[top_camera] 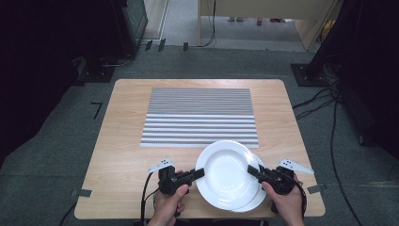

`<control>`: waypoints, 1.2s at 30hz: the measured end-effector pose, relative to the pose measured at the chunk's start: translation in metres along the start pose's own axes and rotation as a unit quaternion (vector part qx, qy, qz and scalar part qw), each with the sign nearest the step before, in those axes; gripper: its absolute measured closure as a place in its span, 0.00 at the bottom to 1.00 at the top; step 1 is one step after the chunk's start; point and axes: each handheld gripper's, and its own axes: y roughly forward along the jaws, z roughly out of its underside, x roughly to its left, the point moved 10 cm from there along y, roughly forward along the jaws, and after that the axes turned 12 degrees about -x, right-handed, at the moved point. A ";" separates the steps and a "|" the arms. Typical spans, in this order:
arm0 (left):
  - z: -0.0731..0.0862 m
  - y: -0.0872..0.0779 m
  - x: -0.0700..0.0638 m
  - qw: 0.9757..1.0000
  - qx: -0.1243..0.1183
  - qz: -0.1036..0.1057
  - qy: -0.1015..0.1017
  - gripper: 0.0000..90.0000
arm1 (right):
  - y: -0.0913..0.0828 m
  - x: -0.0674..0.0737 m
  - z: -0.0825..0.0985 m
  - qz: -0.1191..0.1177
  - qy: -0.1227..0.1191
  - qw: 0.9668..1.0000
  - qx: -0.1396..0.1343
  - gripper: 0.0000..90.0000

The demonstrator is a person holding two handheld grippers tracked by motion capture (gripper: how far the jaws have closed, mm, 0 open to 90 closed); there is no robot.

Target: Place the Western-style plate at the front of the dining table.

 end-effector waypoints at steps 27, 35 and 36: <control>0.009 0.003 0.008 0.994 0.022 -0.062 0.084 0.77 | -0.008 0.014 -0.019 -0.008 0.060 0.997 -0.058 0.85; -0.002 0.001 0.014 0.996 -0.001 -0.061 0.061 0.79 | 0.001 0.021 -0.028 0.000 0.091 0.993 -0.072 0.86; -0.005 0.000 0.014 0.996 -0.005 -0.060 0.061 0.79 | 0.003 0.022 -0.030 -0.001 0.093 0.993 -0.074 0.86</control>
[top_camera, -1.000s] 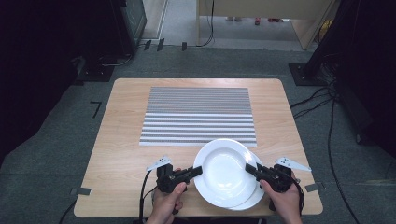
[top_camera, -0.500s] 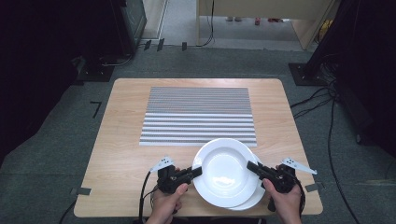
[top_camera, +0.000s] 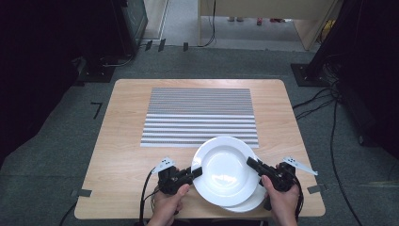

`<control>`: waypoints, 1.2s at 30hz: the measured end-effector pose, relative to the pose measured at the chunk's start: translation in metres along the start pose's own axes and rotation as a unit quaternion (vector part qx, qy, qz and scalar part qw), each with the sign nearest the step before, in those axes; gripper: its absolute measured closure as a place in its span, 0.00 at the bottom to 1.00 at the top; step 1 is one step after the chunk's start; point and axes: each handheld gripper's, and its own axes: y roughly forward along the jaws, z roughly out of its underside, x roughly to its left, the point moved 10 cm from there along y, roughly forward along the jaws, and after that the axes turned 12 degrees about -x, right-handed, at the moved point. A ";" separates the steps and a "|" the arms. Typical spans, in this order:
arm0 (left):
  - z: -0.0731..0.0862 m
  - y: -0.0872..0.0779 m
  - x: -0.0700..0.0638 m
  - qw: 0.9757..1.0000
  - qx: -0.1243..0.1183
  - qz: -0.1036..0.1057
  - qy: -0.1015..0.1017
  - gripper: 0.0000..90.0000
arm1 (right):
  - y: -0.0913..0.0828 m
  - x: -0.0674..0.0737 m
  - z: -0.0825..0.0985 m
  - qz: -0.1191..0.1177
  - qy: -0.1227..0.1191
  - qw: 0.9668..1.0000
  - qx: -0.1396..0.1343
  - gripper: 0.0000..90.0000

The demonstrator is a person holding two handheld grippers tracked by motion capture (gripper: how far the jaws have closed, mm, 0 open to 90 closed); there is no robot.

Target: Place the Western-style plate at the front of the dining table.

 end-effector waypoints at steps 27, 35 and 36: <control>-0.104 0.002 0.042 0.997 -0.060 -0.039 0.017 0.80 | 0.093 0.046 -0.053 -0.034 -0.024 0.999 0.001 0.85; -0.127 0.016 0.060 0.997 -0.056 -0.055 0.020 0.80 | 0.123 0.044 -0.064 -0.030 -0.025 0.999 0.005 0.85; -0.129 0.018 0.063 0.997 -0.056 -0.056 0.018 0.80 | 0.127 0.043 -0.065 -0.030 -0.025 0.999 0.005 0.85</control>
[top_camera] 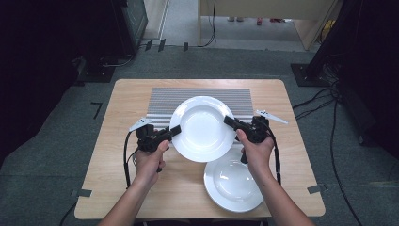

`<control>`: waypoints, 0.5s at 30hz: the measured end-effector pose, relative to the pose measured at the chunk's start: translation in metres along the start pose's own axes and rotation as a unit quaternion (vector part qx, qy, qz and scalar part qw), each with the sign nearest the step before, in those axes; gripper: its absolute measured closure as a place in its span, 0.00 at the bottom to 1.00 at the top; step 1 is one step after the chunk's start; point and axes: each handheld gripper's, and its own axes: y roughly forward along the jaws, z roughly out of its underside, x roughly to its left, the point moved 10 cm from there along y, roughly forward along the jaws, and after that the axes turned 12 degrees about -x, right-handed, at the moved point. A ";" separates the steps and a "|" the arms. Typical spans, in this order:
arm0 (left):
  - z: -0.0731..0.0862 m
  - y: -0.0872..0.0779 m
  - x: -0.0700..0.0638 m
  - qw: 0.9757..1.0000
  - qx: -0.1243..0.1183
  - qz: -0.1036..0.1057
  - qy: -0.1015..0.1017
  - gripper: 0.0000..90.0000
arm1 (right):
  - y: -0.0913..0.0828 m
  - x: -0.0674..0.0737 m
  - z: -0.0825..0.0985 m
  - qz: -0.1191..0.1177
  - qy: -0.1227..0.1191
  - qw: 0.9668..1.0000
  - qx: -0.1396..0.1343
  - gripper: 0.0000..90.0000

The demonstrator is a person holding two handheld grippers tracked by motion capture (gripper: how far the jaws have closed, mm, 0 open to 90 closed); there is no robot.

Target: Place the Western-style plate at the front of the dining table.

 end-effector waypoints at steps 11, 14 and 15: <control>-0.019 0.033 0.026 1.000 0.007 -0.024 -0.008 0.79 | 0.038 -0.016 -0.012 0.008 0.018 1.000 0.001 0.85; -0.022 0.043 0.035 0.999 0.014 -0.034 -0.008 0.79 | 0.049 -0.024 -0.012 0.016 0.023 1.000 0.004 0.85; -0.022 0.047 0.038 0.999 0.016 -0.037 -0.010 0.79 | 0.053 -0.027 -0.013 0.018 0.024 1.000 0.004 0.85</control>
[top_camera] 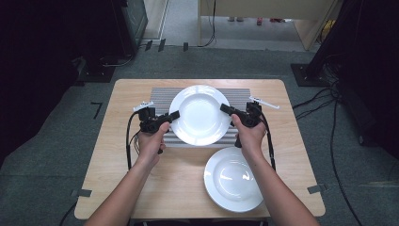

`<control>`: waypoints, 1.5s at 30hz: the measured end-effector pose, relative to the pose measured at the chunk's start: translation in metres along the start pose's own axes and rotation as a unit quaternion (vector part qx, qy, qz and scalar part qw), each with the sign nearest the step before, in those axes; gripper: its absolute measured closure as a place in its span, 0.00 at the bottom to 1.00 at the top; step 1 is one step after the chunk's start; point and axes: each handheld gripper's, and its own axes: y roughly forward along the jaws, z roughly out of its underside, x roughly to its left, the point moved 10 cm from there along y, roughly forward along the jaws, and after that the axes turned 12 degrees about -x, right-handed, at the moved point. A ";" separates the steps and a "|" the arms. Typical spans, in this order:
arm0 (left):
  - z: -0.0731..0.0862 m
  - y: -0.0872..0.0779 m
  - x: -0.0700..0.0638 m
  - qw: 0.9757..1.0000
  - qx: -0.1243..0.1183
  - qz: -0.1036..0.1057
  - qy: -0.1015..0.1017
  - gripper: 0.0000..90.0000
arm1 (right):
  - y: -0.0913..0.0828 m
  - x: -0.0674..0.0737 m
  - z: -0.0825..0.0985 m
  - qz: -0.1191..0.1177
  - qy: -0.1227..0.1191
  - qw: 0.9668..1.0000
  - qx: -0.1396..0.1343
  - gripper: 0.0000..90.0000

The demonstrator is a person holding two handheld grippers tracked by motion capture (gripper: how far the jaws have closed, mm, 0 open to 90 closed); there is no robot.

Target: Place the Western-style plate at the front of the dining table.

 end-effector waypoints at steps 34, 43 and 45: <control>0.027 0.075 0.081 0.988 0.088 -0.101 -0.073 0.79 | 0.087 -0.080 0.040 0.105 0.086 0.989 0.061 0.82; 0.032 0.078 0.083 0.987 0.098 -0.111 -0.060 0.77 | 0.091 -0.089 0.046 0.113 0.079 0.989 0.057 0.81; 0.034 0.078 0.084 0.987 0.102 -0.111 -0.048 0.76 | 0.091 -0.088 0.046 0.111 0.071 0.990 0.056 0.81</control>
